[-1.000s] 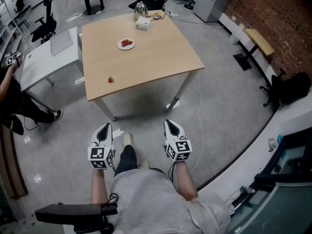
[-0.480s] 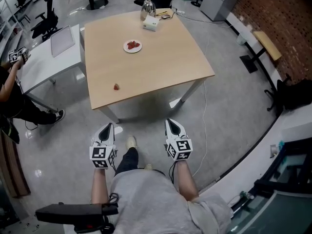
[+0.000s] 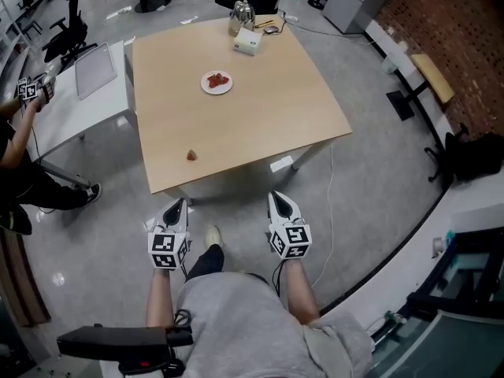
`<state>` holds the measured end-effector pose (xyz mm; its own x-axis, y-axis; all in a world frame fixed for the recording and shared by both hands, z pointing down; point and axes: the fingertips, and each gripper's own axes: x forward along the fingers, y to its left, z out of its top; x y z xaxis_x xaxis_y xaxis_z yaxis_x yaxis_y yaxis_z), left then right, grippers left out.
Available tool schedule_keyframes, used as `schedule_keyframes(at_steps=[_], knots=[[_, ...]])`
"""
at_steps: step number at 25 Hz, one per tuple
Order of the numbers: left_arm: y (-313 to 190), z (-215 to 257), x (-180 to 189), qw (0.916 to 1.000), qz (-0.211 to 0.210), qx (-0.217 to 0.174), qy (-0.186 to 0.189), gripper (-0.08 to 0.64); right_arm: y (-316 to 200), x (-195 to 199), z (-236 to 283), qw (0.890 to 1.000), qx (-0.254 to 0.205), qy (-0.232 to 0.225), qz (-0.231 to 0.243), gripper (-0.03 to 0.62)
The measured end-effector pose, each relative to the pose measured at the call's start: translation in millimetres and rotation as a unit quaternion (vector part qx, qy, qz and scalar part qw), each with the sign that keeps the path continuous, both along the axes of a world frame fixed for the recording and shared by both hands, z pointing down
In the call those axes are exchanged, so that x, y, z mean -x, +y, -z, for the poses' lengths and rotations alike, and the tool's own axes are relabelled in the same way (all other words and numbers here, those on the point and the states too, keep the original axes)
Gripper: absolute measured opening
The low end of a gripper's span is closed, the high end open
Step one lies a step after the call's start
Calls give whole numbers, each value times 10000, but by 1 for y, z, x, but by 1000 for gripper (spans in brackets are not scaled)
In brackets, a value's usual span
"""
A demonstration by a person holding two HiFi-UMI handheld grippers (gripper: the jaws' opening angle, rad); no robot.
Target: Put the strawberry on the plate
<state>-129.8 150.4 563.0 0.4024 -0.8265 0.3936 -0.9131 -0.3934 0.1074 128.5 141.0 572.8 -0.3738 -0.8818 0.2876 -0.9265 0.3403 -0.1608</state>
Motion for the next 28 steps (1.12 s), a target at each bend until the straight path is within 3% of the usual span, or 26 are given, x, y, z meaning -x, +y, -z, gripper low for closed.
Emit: schedule_keyframes(at_steps=[12,28], knots=[[-59,-14,22,9997,-188,158,-4,18,-53,26,-5,9999,88,66,-131,6],[-100,-58,32,9959,-576,605,-335,18,-66,50,-26,9992,312,149,-211,6]])
